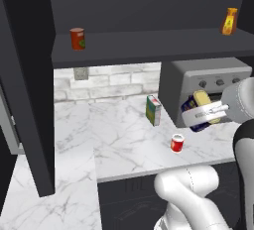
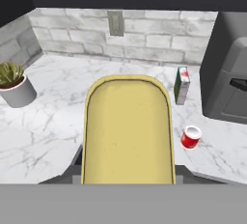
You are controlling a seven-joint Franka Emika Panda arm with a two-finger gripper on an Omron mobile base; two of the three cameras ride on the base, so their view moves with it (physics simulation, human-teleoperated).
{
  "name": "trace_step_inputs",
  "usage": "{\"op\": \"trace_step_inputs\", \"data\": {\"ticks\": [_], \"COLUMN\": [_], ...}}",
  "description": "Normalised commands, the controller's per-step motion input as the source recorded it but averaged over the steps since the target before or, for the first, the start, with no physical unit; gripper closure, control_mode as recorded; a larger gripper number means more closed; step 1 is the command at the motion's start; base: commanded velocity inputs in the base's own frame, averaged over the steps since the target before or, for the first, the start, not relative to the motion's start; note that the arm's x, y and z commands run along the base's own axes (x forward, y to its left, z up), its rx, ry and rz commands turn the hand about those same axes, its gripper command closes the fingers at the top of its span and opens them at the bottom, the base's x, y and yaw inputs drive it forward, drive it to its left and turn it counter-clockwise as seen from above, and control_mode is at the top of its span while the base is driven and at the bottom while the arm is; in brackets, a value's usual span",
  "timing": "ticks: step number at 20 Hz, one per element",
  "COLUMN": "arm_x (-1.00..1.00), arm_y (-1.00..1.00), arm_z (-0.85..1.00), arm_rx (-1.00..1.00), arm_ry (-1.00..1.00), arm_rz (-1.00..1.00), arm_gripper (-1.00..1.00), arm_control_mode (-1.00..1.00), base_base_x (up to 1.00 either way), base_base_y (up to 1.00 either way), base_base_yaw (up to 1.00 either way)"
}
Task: Pick the cans from the counter and place them in their designated side in the cabinet.
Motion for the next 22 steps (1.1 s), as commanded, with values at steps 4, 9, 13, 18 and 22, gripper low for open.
{"op": "trace_step_inputs", "data": {"ticks": [4, 9, 13, 18, 22], "arm_x": [0.00, 0.00, 0.00, 0.04, 0.08], "arm_y": [0.00, 0.00, 0.00, 0.00, 0.00], "arm_z": [0.15, 0.14, 0.09, 0.09, 0.10], "arm_rx": [0.00, 0.00, 0.00, 0.00, 0.00], "arm_ry": [-0.02, -0.04, -0.06, -0.06, -0.05], "arm_rz": [0.00, 0.00, 0.01, 0.01, 0.01], "arm_gripper": [1.00, 1.00, 1.00, 1.00, 1.00], "arm_control_mode": [-1.00, -1.00, -1.00, -1.00, -1.00], "base_base_x": [0.00, 0.00, 0.00, 0.00, 0.00], "base_base_y": [0.00, 0.00, 0.00, 0.00, 0.00], "base_base_yaw": [0.00, 0.00, 0.00, 0.00, 0.00]}}
